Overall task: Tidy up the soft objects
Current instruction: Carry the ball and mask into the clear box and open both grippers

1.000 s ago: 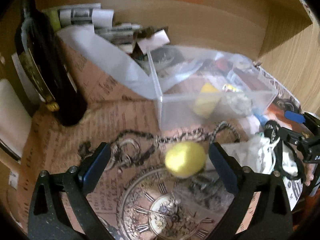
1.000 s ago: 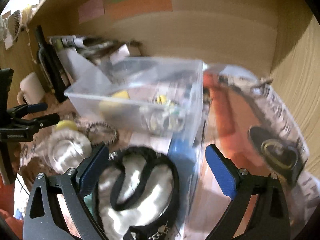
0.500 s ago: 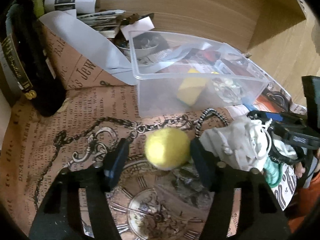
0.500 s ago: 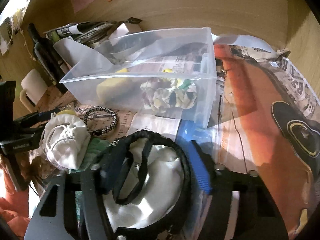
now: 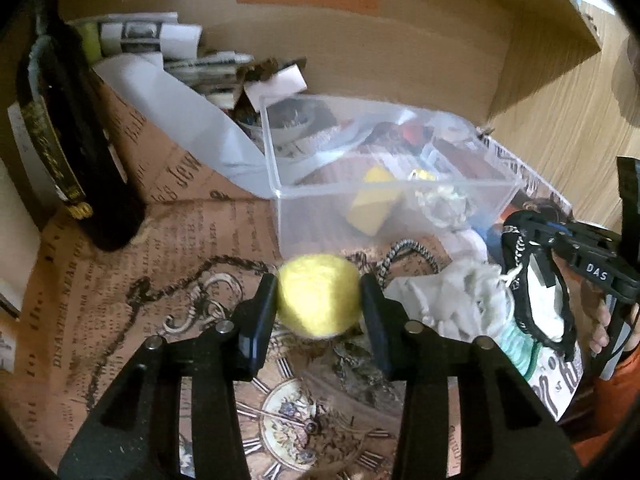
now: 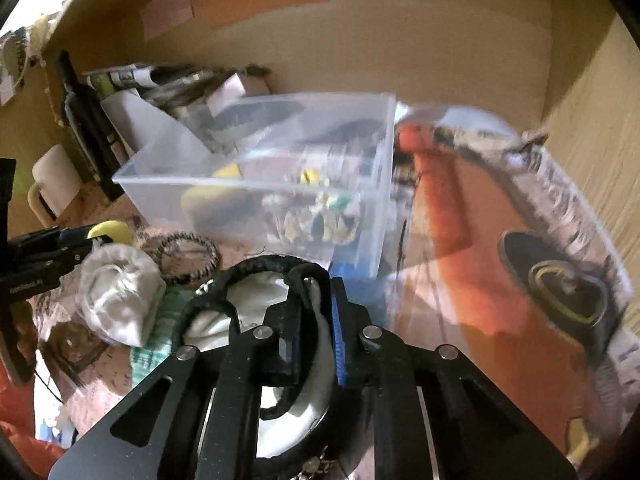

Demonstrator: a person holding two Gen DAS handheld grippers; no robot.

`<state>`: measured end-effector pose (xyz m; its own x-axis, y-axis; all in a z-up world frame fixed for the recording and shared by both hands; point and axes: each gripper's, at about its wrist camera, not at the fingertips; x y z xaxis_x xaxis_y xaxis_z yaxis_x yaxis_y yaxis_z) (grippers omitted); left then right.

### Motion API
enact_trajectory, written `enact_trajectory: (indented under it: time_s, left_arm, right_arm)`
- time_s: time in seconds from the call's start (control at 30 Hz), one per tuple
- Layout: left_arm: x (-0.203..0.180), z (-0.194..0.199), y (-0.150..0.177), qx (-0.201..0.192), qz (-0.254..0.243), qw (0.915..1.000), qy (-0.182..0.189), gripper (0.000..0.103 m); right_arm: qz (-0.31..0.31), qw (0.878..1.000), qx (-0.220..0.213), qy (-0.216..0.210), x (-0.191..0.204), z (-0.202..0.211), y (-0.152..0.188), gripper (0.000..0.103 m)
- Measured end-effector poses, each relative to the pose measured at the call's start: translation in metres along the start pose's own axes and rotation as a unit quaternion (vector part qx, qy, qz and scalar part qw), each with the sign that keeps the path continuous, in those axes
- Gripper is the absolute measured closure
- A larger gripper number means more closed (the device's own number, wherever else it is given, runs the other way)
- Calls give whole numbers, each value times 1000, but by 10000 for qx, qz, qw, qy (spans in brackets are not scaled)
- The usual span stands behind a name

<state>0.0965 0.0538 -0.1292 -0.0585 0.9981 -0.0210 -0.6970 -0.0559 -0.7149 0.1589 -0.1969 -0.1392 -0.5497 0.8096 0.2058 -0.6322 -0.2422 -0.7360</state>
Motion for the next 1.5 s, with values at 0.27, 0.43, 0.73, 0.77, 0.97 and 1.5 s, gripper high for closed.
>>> enact_trajectory:
  time_s: [0.27, 0.43, 0.73, 0.77, 0.97, 1.5]
  left_arm:
    - [7, 28, -23, -535, 108, 9985, -81, 61]
    - [8, 38, -41, -837, 133, 9963, -110, 61]
    - [7, 32, -68, -986, 121, 9950, -100, 61]
    - [6, 30, -71, -993, 117, 9949, -95, 61]
    - [1, 16, -85, -998, 76, 9949, -161, 61]
    - [-22, -74, -92, -48, -333, 9991, -276, 61]
  right_arm:
    - [120, 9964, -825, 157, 6, 44, -22, 93]
    - [168, 9905, -1346, 215, 8, 66, -43, 93]
    - [300, 9779, -2047, 299, 13, 82, -83, 93]
    - [320, 9772, -2073, 315, 14, 81, -85, 93]
    - [321, 9757, -2142, 317, 15, 60, -101, 93]
    - [331, 9945, -958, 247, 5, -39, -108, 93]
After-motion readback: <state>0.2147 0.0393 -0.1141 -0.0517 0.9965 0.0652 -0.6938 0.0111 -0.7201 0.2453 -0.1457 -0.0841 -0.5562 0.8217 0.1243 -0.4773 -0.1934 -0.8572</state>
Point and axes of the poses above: each gripper's, at about its wrist camera, not at the fingertips, and z roughly against the way its jaws point, x to its left, y to its underside, and after that the axes turned 8 degrees about -y, right-handed
